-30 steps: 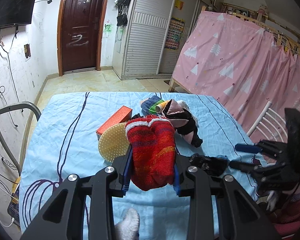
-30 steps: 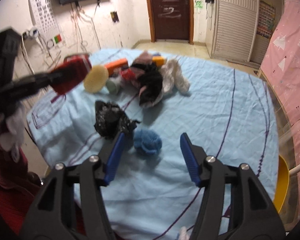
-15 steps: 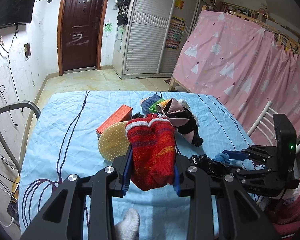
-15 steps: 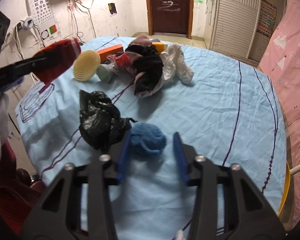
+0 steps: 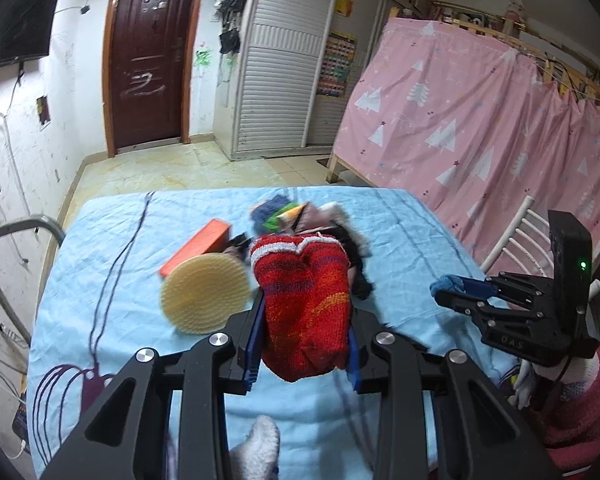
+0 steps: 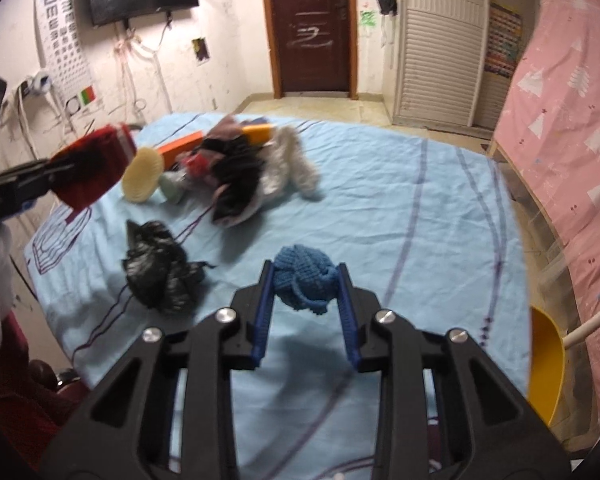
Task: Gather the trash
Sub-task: 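Grasp the blue knit ball with the right gripper, then drop the blue ball and red sock into the yellow bucket, then grasp the black plastic bag with the left gripper, then carry the dark cloth in the right gripper and black bag in the left to the bucket, release both, then move both open grippers back over the cluttered bed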
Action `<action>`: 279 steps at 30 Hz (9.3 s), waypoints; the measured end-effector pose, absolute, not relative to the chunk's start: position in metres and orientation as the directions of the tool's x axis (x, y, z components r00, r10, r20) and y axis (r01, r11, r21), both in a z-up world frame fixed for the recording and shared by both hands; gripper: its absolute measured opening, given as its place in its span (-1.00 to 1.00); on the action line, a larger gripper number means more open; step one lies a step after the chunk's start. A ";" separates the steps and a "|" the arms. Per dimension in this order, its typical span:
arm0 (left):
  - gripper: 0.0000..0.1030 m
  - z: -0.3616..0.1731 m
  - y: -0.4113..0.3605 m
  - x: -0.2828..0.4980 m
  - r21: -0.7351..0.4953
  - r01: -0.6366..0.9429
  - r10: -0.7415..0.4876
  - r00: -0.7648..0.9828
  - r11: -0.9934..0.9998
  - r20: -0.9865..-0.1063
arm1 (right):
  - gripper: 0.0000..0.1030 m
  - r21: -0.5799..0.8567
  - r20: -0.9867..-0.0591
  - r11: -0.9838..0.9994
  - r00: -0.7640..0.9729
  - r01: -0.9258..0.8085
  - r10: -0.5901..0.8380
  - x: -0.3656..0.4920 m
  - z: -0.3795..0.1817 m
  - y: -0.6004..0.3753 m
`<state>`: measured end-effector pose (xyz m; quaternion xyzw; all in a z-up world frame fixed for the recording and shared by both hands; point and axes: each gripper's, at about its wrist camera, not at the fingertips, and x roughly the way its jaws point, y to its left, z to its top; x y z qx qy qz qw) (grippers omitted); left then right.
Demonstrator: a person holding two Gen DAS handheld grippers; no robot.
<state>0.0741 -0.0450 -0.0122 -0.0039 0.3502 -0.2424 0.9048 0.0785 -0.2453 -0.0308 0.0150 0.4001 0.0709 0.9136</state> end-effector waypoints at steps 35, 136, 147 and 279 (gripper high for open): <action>-0.50 -0.001 -0.394 0.052 -0.130 0.820 -0.618 0.306 0.558 -0.724 | -0.29 0.240 -0.629 0.875 0.754 0.421 -0.190 -0.021 -0.052 -0.492; -0.60 -0.031 -0.014 0.087 -0.301 0.335 -0.449 0.612 0.893 -0.651 | -0.21 -0.040 -0.755 0.966 0.641 -0.256 0.138 0.184 -0.037 -0.149; -0.61 -0.022 -0.028 0.079 -0.274 0.339 -0.434 0.629 0.900 -0.645 | -0.27 0.000 -0.693 0.970 0.699 -0.242 0.174 0.164 -0.016 -0.172; 0.07 0.006 -0.031 0.138 -0.236 0.284 -0.368 0.666 0.929 -0.649 | 0.09 0.096 -0.670 0.989 0.727 -0.115 0.150 0.170 -0.012 -0.220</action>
